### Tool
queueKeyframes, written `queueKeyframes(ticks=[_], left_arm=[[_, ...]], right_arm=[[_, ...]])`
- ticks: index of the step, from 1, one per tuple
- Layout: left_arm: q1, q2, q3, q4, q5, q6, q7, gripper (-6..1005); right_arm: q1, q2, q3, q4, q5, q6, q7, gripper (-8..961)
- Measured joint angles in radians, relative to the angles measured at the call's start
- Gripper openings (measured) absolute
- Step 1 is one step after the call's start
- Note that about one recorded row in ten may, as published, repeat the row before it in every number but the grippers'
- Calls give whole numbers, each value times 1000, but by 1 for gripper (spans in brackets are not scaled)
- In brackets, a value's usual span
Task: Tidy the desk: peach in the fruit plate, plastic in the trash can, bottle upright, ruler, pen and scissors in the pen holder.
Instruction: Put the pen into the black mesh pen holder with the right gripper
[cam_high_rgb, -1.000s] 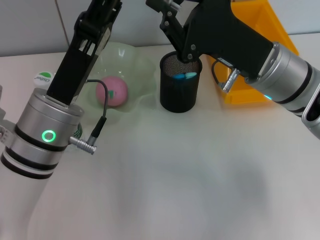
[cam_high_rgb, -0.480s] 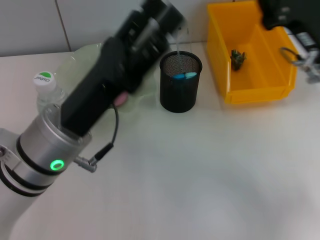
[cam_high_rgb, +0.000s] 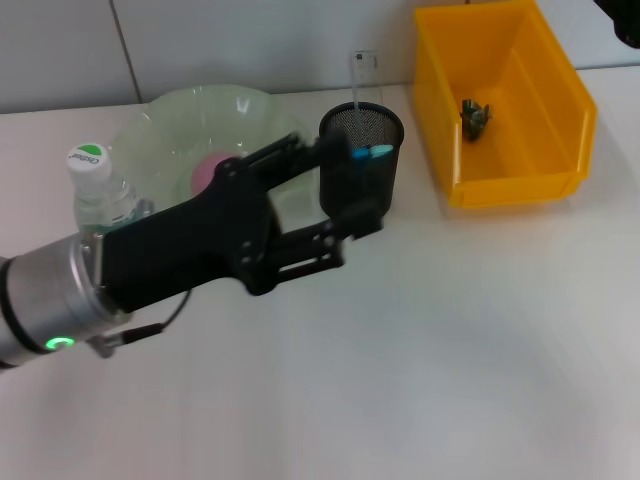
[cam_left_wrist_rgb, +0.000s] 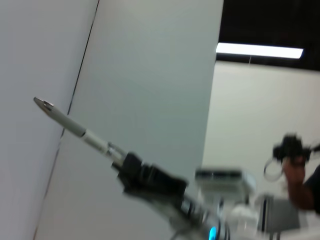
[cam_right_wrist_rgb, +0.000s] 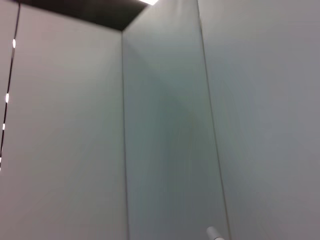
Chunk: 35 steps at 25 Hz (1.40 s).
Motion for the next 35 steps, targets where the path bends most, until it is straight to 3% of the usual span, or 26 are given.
queueKeyframes(ticks=[2,3,11,18,22,26,35], left_arm=[[4,3,-45,1,57,-2,-12,785],[15,8,-161,9,206,-6,-38,785],[18,6,-423,53,545,-15,-104,792],[3,2,-473,82,655,-10,-129,794],[3,-1,-474,93,682,-12,-138,793],[5,-1,-468,93,683,-8,-144,793],[18,-6,-465,91,687,-6,-153,792]], right_arm=[[10,-23,0,-105,-97,26,176,128],[17,-32,0,-139,-129,36,240,128],[151,-156,-15,-319,-424,10,760,129],[332,-208,-49,-413,-721,-97,987,128],[438,-218,-83,-412,-898,-141,1046,129],[519,-214,-122,-396,-1063,-136,1067,138],[617,-193,-261,-271,-1177,-25,1082,159]])
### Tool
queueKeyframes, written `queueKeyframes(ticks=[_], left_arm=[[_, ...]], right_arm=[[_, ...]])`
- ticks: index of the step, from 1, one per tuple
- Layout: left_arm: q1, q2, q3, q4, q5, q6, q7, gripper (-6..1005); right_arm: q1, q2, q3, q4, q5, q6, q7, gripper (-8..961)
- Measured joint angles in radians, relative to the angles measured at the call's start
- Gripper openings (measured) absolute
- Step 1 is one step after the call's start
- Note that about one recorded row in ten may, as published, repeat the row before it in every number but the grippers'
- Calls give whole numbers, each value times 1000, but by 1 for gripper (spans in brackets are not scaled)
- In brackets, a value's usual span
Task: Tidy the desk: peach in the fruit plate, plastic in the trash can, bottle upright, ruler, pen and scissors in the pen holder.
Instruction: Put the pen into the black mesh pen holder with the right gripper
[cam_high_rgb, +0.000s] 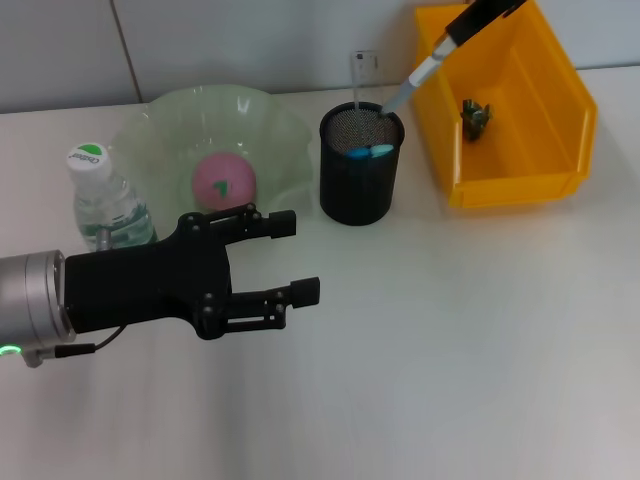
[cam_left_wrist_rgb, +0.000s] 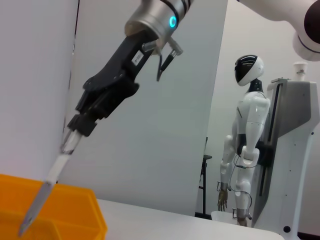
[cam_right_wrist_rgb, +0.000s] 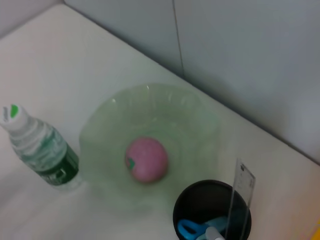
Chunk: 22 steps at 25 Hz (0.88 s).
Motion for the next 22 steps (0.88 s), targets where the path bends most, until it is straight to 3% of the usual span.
queueKeyframes(ticks=[5,16,22], left_arm=[[2,-4,-1,-5,2,0,0,792],[30,-21,-10,3,22,8,0,791],[33,-22,-10,-1,23,20,0,791]], right_arm=[[33,24,-99,69,-36,105,14,170],[78,86,-184,198,-81,284,12,194],[82,98,-211,241,-81,343,11,208]])
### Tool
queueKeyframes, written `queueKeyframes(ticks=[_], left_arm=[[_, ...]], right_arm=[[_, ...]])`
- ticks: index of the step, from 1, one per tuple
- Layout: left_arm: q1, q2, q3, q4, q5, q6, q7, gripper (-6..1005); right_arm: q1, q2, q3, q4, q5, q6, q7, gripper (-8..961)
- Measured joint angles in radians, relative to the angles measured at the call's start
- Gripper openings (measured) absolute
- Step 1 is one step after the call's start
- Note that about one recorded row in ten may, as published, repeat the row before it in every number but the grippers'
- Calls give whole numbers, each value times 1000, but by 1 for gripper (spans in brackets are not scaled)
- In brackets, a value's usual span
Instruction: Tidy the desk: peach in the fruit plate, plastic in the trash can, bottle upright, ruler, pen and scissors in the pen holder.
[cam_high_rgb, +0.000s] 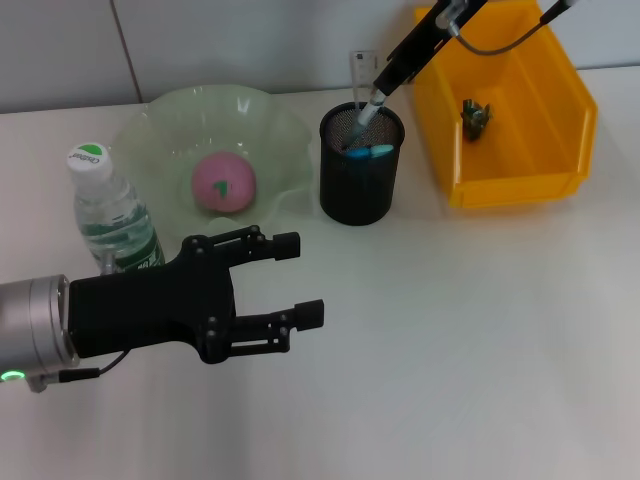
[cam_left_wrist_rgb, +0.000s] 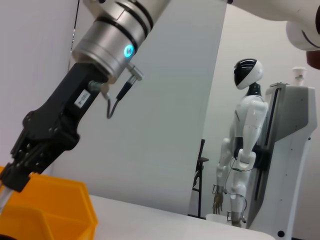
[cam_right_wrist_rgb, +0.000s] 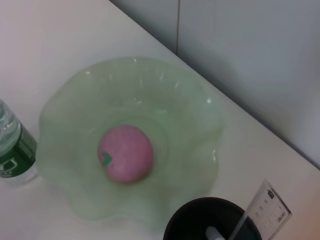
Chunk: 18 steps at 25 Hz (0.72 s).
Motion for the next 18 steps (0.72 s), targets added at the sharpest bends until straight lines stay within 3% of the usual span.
queueKeyframes(ticks=[12,18], left_arm=[[9,1,0,-4,0,16,-14,790],[13,3,1,2,0,19,-20,789]], right_arm=[[-3,9,-1,38,0,58,25,235],[-5,19,1,13,5,60,26,467]])
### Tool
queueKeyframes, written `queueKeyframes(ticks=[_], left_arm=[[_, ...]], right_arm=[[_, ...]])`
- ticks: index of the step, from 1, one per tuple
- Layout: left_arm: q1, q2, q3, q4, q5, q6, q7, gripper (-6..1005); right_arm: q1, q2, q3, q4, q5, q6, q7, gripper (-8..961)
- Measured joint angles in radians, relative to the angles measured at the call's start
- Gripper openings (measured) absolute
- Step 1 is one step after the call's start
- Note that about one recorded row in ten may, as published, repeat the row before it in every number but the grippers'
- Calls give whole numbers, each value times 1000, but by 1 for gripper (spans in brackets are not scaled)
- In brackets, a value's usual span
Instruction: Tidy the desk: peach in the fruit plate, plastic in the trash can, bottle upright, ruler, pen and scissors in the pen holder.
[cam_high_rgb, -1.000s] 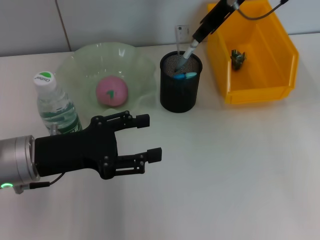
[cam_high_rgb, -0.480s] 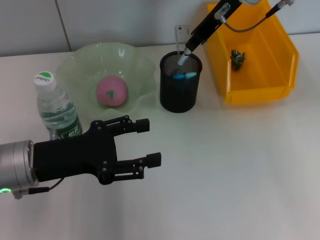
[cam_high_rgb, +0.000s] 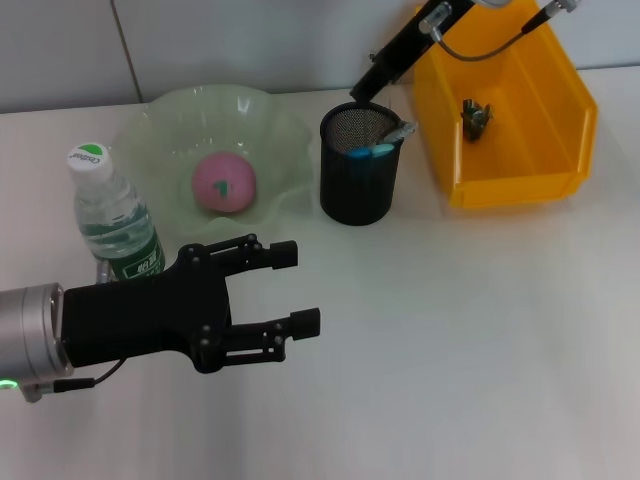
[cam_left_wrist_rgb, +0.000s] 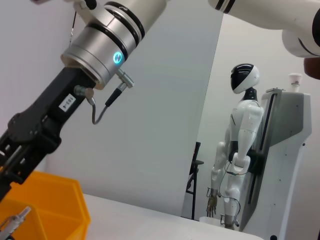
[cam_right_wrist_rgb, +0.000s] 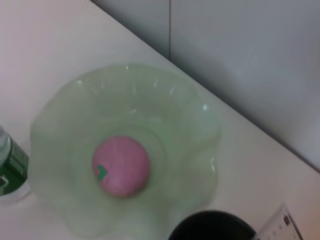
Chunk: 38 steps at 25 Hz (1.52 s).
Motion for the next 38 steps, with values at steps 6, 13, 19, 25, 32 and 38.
queueKeyframes(ticks=[6,13,19,25,32,38], left_arm=[[0,3,0,-1,0,0,-3,789],[-4,7,-1,-8,1,-5,-6,789],[-4,17,-1,-6,2,-3,-32,788],[0,34,-1,-7,2,-9,-56,788],[-9,24,-18,-25,68,-46,-57,788],[-26,23,-25,-47,103,-69,-65,788]], right_arm=[[-127,49,5,-247,85,-34,-6,595],[-481,89,11,-648,540,-68,-135,716],[-791,93,82,-543,1069,-118,-416,737],[-838,54,211,-92,1167,-291,-694,768],[-775,-11,207,273,1067,-397,-1016,767],[-738,10,207,267,897,-394,-1049,767]])
